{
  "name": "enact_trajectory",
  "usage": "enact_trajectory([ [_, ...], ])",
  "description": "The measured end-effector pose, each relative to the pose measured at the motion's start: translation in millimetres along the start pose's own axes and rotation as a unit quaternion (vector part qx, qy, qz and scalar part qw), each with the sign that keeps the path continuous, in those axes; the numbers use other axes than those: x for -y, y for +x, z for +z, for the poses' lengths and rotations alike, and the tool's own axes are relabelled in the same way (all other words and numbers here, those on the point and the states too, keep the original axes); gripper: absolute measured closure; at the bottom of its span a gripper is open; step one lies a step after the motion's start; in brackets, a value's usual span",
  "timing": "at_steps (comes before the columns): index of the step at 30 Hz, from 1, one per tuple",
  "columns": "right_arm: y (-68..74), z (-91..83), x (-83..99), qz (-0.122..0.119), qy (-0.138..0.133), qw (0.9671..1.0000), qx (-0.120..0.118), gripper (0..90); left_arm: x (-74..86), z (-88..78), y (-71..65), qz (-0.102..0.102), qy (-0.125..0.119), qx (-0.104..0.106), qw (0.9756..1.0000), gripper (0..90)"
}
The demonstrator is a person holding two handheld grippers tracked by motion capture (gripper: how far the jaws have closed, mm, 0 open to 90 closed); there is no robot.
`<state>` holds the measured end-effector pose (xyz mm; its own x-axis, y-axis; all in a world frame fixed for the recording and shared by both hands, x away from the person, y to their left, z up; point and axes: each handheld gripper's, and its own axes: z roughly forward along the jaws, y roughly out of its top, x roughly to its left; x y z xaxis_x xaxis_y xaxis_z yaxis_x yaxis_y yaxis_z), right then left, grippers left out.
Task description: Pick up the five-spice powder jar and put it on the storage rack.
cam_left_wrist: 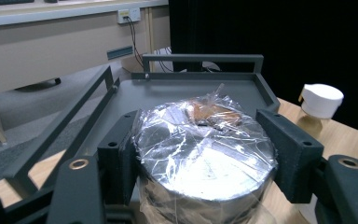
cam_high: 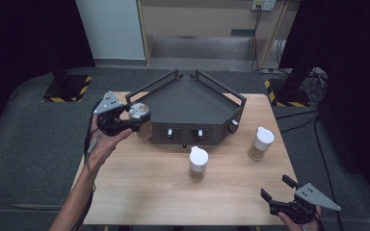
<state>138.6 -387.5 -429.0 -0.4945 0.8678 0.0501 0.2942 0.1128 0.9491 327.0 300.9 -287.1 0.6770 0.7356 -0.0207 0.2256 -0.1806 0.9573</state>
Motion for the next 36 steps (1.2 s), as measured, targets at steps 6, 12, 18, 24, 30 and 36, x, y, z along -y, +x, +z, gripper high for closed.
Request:
enact_trajectory([
  [6,-0.4,0.0,0.1,0.001,0.000,1.0000,-0.001,4.5,-14.7,21.1,5.5,-0.004,0.004,-0.011,0.9999,33.7],
  [12,-1.2,0.1,0.2,0.002,0.000,1.0000,-0.004,4.6,-20.4,44.3,14.5,-0.018,0.003,-0.025,0.9995,33.7],
  [18,-1.7,0.1,0.3,0.003,0.000,1.0000,-0.006,4.6,-27.9,64.8,20.9,-0.019,0.010,-0.045,0.9988,33.8],
  [24,-2.5,0.2,0.7,0.006,0.000,1.0000,-0.007,4.6,-29.1,84.1,26.0,-0.025,0.012,-0.058,0.9979,33.8],
  [30,-3.0,0.4,0.7,0.006,0.001,0.9999,-0.009,4.6,-23.5,101.1,26.7,-0.031,0.014,-0.077,0.9965,33.7],
  [36,-4.1,0.4,1.2,0.009,0.000,0.9999,-0.009,4.6,-17.7,110.2,28.0,-0.038,0.011,-0.085,0.9956,33.7],
])
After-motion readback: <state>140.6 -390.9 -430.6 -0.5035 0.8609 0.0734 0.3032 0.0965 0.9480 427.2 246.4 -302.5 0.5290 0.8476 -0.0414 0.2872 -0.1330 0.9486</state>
